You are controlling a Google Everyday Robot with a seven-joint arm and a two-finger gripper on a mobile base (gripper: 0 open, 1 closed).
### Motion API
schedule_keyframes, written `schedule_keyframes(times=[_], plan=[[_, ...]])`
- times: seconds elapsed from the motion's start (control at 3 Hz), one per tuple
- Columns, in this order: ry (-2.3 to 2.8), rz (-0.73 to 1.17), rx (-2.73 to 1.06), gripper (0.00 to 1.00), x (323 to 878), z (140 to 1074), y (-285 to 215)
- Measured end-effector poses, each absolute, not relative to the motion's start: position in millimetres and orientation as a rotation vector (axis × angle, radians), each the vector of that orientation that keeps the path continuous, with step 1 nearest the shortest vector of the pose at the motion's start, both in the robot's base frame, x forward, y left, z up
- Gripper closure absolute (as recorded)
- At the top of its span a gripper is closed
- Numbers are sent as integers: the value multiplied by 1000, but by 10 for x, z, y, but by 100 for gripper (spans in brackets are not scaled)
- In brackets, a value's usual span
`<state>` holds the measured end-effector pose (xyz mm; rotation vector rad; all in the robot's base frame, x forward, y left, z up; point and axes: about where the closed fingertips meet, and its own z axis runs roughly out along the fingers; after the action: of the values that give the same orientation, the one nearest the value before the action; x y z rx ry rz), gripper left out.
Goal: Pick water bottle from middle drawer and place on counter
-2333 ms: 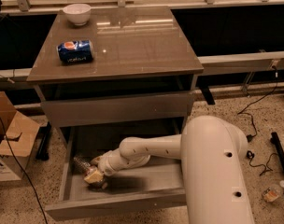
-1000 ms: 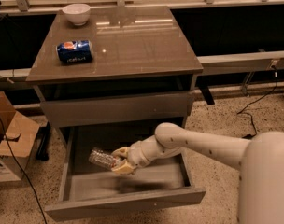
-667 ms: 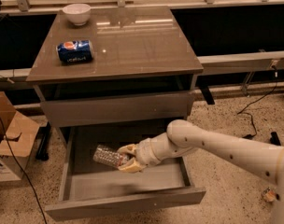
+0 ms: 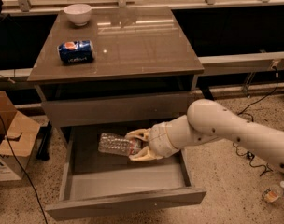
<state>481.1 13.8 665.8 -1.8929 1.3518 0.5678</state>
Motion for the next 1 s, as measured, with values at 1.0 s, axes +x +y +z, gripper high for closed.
schedule_keyframes(times=[1.0], plan=[[1218, 122, -2001, 100, 5393, 8685, -19]])
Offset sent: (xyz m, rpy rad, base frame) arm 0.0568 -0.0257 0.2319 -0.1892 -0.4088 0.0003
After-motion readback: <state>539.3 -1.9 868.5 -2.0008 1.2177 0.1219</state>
